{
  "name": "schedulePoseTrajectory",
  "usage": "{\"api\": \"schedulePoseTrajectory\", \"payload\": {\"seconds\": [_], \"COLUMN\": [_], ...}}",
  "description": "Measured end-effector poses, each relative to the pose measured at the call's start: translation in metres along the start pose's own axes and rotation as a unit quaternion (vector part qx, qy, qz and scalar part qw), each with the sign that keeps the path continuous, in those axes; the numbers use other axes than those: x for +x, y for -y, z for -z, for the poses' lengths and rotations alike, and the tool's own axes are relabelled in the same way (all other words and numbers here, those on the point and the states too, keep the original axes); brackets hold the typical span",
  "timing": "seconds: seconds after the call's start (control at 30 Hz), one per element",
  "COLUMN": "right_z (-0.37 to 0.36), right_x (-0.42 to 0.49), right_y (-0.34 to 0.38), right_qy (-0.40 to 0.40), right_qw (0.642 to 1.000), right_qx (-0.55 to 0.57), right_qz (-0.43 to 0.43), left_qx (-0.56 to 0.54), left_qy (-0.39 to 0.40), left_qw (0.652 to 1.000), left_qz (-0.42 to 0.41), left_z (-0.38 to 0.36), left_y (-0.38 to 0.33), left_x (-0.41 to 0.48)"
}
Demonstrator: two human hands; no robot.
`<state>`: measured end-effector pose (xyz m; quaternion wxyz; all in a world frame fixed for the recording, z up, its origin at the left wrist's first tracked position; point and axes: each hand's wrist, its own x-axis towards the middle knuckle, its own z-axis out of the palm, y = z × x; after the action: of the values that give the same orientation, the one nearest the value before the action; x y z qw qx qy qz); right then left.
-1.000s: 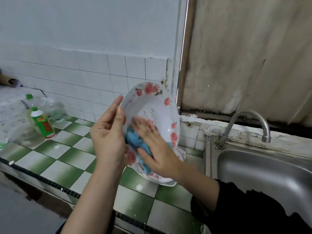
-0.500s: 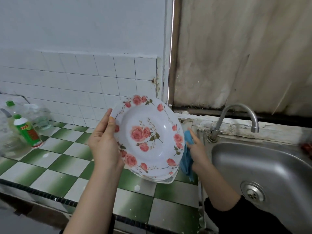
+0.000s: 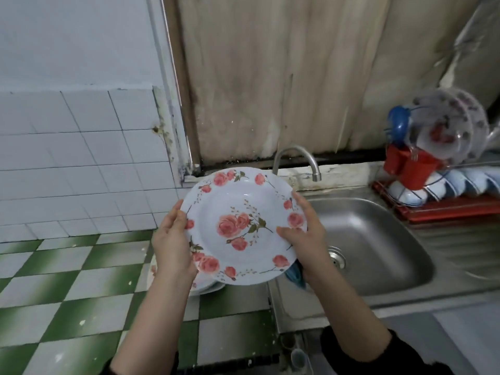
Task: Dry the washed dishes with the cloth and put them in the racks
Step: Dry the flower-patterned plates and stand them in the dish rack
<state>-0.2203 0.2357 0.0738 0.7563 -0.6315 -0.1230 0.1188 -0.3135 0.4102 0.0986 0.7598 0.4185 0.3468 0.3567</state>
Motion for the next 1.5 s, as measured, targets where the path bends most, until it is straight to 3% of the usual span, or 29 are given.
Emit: {"api": "schedulePoseTrajectory", "payload": {"seconds": [0.27, 0.43, 0.6, 0.87, 1.2, 1.5], "right_z": [0.094, 0.169, 0.252, 0.359, 0.409, 0.439], "right_x": [-0.017, -0.037, -0.066, -0.087, -0.056, 0.024], "right_y": [0.039, 0.061, 0.072, 0.095, 0.128, 0.179], "right_qy": [-0.112, -0.192, -0.274, -0.318, -0.305, -0.327], "right_qw": [0.991, 0.964, 0.933, 0.89, 0.824, 0.774], "right_qx": [-0.057, -0.15, -0.2, -0.299, -0.443, -0.478], "right_qz": [0.042, 0.107, 0.116, 0.127, 0.177, 0.258], "left_qx": [0.106, 0.189, 0.335, 0.372, 0.394, 0.395], "left_qy": [0.059, 0.105, 0.219, 0.325, 0.315, 0.274], "left_qw": [0.986, 0.973, 0.915, 0.869, 0.861, 0.859], "left_qz": [0.117, 0.08, 0.047, 0.008, -0.072, -0.175], "left_z": [-0.069, -0.121, -0.176, -0.249, -0.292, -0.384], "left_y": [0.058, 0.098, 0.13, 0.176, 0.185, 0.19], "left_x": [-0.045, -0.095, -0.157, -0.256, -0.284, -0.252]}}
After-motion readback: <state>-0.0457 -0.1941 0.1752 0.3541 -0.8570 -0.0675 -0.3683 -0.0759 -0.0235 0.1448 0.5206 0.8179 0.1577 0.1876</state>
